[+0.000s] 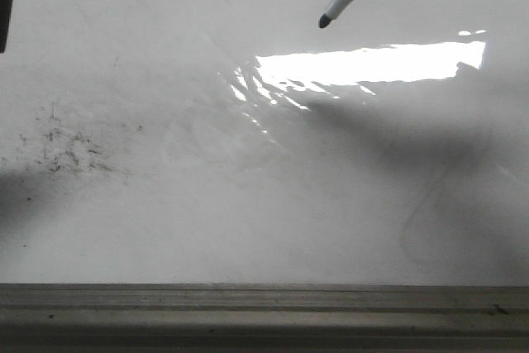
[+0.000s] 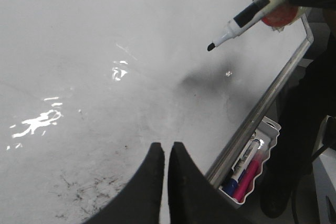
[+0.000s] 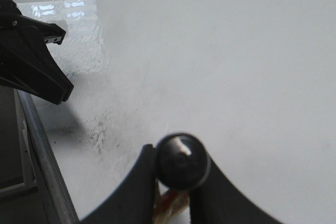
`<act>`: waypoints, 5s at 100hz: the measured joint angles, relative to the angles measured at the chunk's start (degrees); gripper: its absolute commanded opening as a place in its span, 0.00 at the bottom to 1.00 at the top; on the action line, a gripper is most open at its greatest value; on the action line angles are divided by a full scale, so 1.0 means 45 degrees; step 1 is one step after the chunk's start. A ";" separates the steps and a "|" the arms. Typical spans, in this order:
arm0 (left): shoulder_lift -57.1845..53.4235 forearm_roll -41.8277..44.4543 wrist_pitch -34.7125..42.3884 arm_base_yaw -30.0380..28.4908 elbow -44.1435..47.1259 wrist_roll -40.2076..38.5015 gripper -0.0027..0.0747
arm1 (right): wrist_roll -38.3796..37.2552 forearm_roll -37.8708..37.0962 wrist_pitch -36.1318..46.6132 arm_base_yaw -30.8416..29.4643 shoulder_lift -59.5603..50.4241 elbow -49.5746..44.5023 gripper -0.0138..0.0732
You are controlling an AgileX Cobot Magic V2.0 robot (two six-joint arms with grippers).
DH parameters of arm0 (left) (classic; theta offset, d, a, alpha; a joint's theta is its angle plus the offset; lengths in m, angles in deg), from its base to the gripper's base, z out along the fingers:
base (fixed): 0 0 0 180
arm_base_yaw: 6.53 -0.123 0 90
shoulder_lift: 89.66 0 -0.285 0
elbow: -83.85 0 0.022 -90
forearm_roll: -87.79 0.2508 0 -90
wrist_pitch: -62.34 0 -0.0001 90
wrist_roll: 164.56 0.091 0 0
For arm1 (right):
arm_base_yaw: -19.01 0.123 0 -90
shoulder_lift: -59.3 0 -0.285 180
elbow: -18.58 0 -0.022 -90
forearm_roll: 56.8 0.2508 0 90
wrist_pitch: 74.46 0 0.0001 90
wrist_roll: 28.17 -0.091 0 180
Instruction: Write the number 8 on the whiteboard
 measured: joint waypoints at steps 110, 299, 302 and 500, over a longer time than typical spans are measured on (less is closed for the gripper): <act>0.0000 -0.0070 0.0527 0.0000 0.0000 0.0000 0.01 | 0.0000 -0.0356 -0.0399 0.0000 0.0000 0.0000 0.09; 0.0000 -0.0070 0.0527 0.0000 0.0000 0.0023 0.01 | -1.6797 -1.9831 -0.1087 0.0309 -0.0424 0.0000 0.09; 0.0000 -0.0070 0.0527 0.0000 0.0000 0.0023 0.01 | -1.6824 -1.9864 -0.1087 0.0309 -0.0424 0.0000 0.09; 0.0000 -0.0937 -0.0254 0.0000 0.0000 0.0046 0.01 | -1.6824 -1.9921 0.1253 -0.2239 0.1842 0.0000 0.09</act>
